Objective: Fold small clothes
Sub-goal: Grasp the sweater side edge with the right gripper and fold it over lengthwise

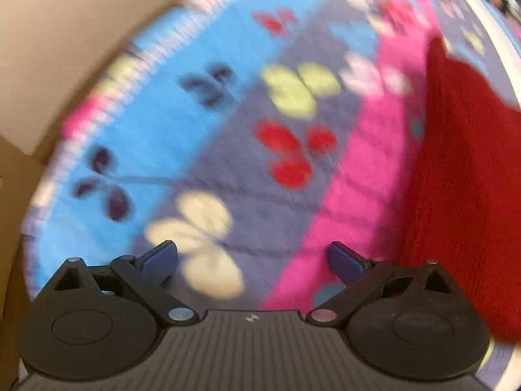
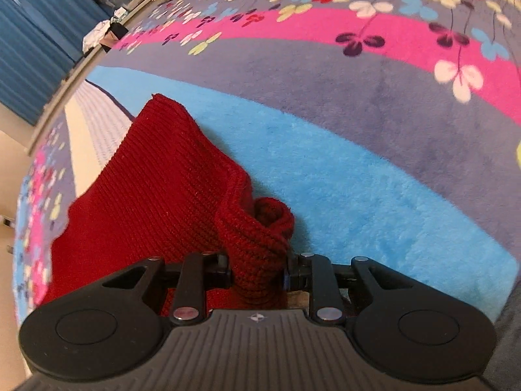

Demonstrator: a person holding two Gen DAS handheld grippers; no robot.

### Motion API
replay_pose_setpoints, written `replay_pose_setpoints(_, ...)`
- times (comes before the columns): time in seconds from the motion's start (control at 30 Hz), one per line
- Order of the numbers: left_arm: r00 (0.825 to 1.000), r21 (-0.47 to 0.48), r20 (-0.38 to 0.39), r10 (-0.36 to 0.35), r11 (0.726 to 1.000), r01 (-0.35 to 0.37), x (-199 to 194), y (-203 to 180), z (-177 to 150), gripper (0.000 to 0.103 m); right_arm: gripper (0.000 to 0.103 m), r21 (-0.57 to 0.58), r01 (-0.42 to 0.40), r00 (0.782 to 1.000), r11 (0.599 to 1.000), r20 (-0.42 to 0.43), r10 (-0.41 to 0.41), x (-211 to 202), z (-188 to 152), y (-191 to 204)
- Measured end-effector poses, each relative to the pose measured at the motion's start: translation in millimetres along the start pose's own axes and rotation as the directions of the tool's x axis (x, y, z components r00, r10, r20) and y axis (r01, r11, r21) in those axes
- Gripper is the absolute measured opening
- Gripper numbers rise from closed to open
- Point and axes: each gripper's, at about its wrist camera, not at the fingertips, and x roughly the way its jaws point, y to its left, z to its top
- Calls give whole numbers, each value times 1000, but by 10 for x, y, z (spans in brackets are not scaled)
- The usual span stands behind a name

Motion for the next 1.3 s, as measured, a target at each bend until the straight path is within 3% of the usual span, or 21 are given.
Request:
replay_pose_setpoints(0.1, 999, 67, 54, -9, 998, 6, -38, -125, -44, 102, 24, -112, 54, 997, 992, 68, -46, -194, -24, 303)
replay_pose_setpoints(0.17, 998, 63, 54, -20, 998, 16, -45, -137, -27, 102, 22, -263, 85, 984, 961, 172, -40, -467, -95, 686)
replay_pose_setpoints(0.23, 998, 62, 46, -41, 997, 38, -38, -116, -8, 102, 19, -438, 98, 959, 894, 282, 33, -788, -250, 1181)
replay_pose_setpoints(0.3, 997, 68, 45, -60, 996, 57, -34, -121, -10, 102, 19, -584, 96, 935, 806, 330, 128, -1020, -494, 1650)
replay_pose_setpoints(0.37, 996, 79, 44, -78, 994, 75, -25, -110, -8, 102, 19, -739, 84, 908, 668, 333, 254, -1184, -931, 2127)
replay_pose_setpoints(0.43, 993, 74, 37, -108, 992, 105, -55, -59, -8, 102, 19, -888, 55, 896, 457, 245, 369, -1213, -1556, 2516)
replay_pose_setpoints(0.47, 990, 57, 34, -134, 990, 132, -79, 8, -2, 102, 19, -934, 21, 904, 355, 170, 393, -1177, -1861, 2636)
replay_pose_setpoints(0.57, 984, -11, 28, -178, 984, 178, -132, 205, 4, 101, 19, -988, -94, 928, 125, -41, 370, -931, -2631, 2735)
replay_pose_setpoints(0.6, 983, -22, 23, -181, 983, 181, -127, 254, 3, 101, 19, -990, -123, 937, 69, -93, 337, -826, -2834, 2720)
replay_pose_setpoints(0.63, 984, -23, 20, -180, 983, 180, -125, 279, 1, 101, 19, -987, -155, 943, 37, -137, 305, -717, -3001, 2681)
replay_pose_setpoints(0.7, 984, -7, 21, -179, 984, 180, -133, 295, -7, 101, 19, -992, -123, 947, 0, -117, 300, -613, -3210, 2586)
replay_pose_setpoints(0.73, 984, -1, 22, -179, 984, 179, -141, 288, -9, 101, 19, -992, -126, 944, 14, -116, 309, -628, -3202, 2581)
replay_pose_setpoints(0.83, 984, 3, 23, -175, 985, 175, -146, 270, -7, 101, 19, -979, -169, 919, 110, -117, 376, -861, -2956, 2670)
replay_pose_setpoints(0.93, 984, -10, 25, -179, 984, 179, -143, 298, 4, 101, 19, -968, -191, 883, 166, -95, 459, -1141, -2788, 2751)
replay_pose_setpoints(0.97, 984, -16, 26, -178, 984, 179, -141, 310, 4, 101, 19, -966, -206, 877, 158, -111, 468, -1176, -2776, 2812)
replay_pose_setpoints(1.03, 987, -30, 30, -160, 986, 161, -142, 348, 17, 101, 19, -965, -243, 879, 99, -176, 443, -1130, -2888, 2763)
replay_pose_setpoints(1.17, 990, -45, 27, -137, 989, 139, -152, 441, 32, 101, 20, -975, -220, 920, -6, -210, 331, -670, -3336, 2559)
replay_pose_setpoints(1.2, 990, -42, 30, -138, 989, 139, -168, 452, 33, 101, 20, -976, -216, 918, -11, -207, 339, -643, -3363, 2527)
replay_pose_setpoints(1.3, 989, -43, 43, -139, 989, 141, -217, 437, 56, 101, 20, -959, -277, 893, 62, -233, 386, -880, -3217, 2597)
